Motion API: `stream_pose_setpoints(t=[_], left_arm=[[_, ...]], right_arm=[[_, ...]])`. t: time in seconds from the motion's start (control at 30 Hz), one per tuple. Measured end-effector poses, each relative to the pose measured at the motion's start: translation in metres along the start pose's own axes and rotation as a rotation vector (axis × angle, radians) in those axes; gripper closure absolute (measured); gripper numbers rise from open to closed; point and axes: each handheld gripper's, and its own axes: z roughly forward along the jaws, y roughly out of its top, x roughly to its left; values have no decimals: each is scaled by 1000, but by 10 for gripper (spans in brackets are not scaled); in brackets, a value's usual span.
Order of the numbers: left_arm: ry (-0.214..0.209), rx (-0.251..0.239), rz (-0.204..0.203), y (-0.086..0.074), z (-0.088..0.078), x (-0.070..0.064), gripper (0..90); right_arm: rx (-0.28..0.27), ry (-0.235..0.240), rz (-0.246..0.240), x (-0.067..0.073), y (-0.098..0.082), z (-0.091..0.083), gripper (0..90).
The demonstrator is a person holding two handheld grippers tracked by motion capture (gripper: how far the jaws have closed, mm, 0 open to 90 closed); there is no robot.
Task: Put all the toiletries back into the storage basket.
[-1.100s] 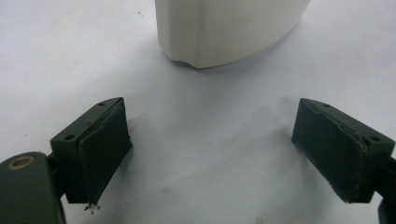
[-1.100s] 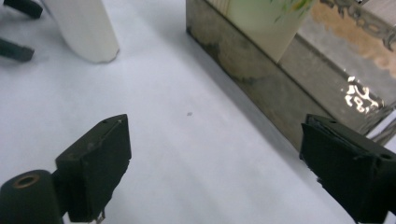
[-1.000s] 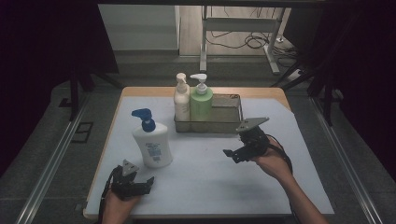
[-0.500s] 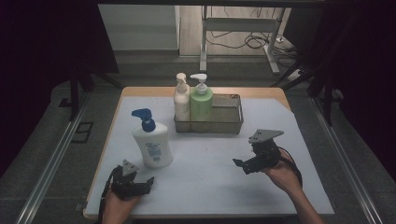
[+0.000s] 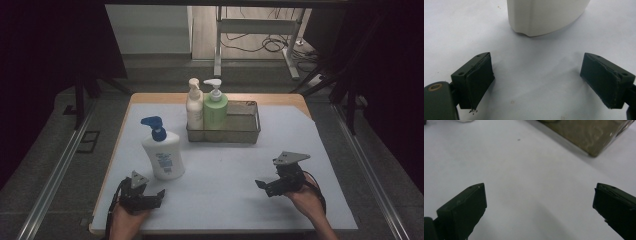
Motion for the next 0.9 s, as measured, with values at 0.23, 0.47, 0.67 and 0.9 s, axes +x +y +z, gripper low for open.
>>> stream_pose_setpoints(t=[0.23,0.47,0.67,0.9], left_arm=[[0,-3,6,0,-1,0,119],[10,-3,24,2,-6,0,203],[12,-25,20,4,-11,2,234],[-11,-30,21,6,-15,11,327]], right_arm=[[32,1,8,2,-26,20,0],[68,-10,22,0,-42,33,0],[58,-12,22,1,-43,33,0],[57,-14,19,1,-43,33,0]])
